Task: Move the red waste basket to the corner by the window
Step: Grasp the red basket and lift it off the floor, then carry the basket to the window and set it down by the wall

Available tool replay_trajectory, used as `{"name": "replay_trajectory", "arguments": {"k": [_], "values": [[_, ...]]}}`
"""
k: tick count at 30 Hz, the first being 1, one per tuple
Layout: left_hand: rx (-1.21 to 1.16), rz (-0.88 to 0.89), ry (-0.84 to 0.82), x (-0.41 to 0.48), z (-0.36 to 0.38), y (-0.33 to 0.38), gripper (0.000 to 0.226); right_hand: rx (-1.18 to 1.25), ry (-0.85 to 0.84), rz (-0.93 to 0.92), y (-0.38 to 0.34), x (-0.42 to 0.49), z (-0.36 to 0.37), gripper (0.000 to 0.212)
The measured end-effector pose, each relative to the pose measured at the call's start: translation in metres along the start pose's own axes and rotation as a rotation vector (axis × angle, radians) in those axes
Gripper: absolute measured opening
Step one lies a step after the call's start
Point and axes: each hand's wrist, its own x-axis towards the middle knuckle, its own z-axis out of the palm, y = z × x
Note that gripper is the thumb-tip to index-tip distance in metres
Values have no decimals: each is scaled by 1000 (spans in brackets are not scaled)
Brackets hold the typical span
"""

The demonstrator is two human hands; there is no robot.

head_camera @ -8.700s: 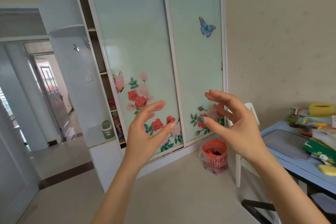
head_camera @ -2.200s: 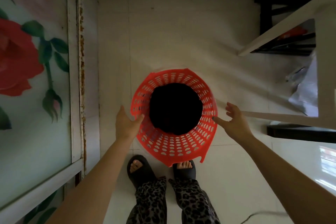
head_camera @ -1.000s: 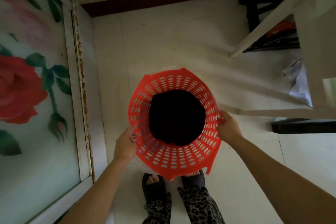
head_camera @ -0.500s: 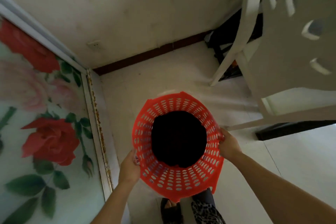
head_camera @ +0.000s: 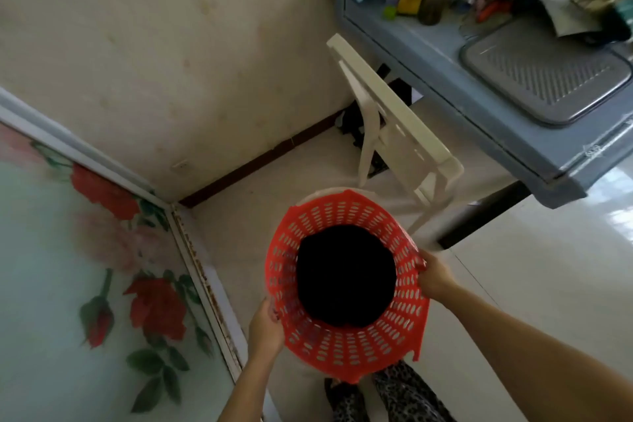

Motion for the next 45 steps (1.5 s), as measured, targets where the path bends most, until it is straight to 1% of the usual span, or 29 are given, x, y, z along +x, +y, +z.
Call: {"name": "replay_trajectory", "arguments": {"k": [2, 4, 9, 12, 14, 16, 18, 22, 25, 27, 29, 32, 36, 39, 41, 42, 44, 45], "values": [[-2, -32, -14, -7, 0, 0, 15, 0, -12, 25, 2, -7, -2, 52], [19, -21, -46, -30, -3, 12, 15, 15, 25, 33, 6, -34, -15, 50], [46, 32, -92, -69, -1, 23, 7, 55, 66, 77, 24, -82, -33, 51], [59, 48, -110, -92, 4, 30, 21, 60, 94, 103, 38, -108, -44, 54], [82, 67, -110, -105, 8, 30, 21, 83, 125, 117, 48, -122, -49, 54], [112, 107, -126, -119, 16, 27, 28, 103, 178, 130, 63, -137, -54, 54], [133, 138, -161, -131, 24, 25, 37, 142, 232, 146, 78, -149, -59, 52], [185, 186, -248, -147, 48, 43, 40, 240, 304, 225, 114, -178, -79, 51], [270, 267, -310, -156, 76, 67, 46, 330, 364, 290, 144, -204, -101, 50], [350, 308, -361, -158, 95, 82, 40, 369, 416, 321, 163, -218, -116, 46], [406, 372, -407, -164, 123, 98, 40, 404, 466, 352, 187, -234, -133, 44], [439, 453, -439, -175, 159, 117, 39, 467, 518, 384, 218, -248, -157, 44], [507, 547, -472, -208, 221, 148, 31, 552, 563, 420, 271, -273, -199, 46], [509, 563, -520, -240, 262, 176, 22, 601, 601, 438, 306, -287, -231, 43], [497, 552, -548, -263, 292, 194, 22, 642, 623, 443, 332, -296, -251, 41], [517, 579, -554, -273, 311, 202, 22, 659, 631, 456, 345, -302, -263, 40], [571, 576, -571, -277, 318, 213, 20, 670, 633, 458, 350, -303, -271, 41], [602, 613, -609, -302, 374, 231, 19, 694, 662, 491, 393, -313, -306, 43]]}}
